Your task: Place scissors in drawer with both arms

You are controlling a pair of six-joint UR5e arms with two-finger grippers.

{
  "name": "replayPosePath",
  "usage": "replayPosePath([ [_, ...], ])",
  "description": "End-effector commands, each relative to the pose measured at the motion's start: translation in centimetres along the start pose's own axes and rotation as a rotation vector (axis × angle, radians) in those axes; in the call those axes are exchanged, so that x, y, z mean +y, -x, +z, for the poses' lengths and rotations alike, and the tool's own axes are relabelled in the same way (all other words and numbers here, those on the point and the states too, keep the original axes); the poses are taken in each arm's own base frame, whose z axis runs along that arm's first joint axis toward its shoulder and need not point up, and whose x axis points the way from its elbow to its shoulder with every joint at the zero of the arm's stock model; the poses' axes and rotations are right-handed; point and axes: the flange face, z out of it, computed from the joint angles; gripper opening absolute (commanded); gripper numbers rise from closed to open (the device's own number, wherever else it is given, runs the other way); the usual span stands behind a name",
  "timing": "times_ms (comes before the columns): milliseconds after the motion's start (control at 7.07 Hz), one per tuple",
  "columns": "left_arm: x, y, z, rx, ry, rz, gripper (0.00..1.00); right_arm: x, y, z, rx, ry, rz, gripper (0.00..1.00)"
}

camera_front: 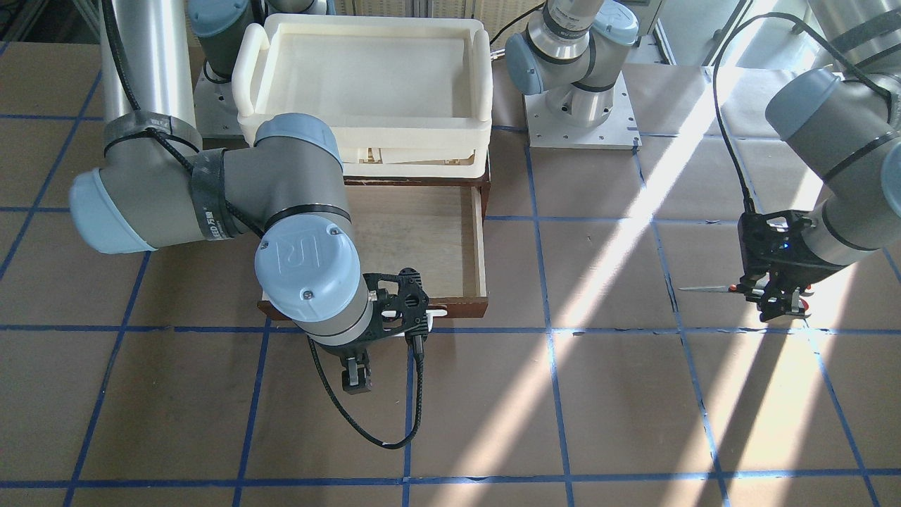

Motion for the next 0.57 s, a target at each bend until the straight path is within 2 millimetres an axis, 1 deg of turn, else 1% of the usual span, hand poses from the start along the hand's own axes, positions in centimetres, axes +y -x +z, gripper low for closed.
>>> replayPosePath([
  [0, -7.3, 0.6, -3.2, -0.035, -0.020, -0.073, 0.00, 1.7, 2.5, -6.9, 0.099, -0.015, 0.251, 1.00],
  [141, -10.3, 0.7, -4.5, -0.039, -0.021, -0.117, 0.00, 2.9, 5.2, -9.5, 0.111, -0.017, 0.399, 1.00],
  [283, -13.3, 0.8, -5.5, -0.048, -0.069, -0.155, 0.00, 5.0, 8.7, -11.5, 0.106, -0.029, 0.554, 1.00],
  [424, -16.8, 0.9, -5.8, -0.042, -0.079, -0.194, 0.00, 6.5, 12.6, -13.6, 0.131, -0.045, 0.690, 1.00],
])
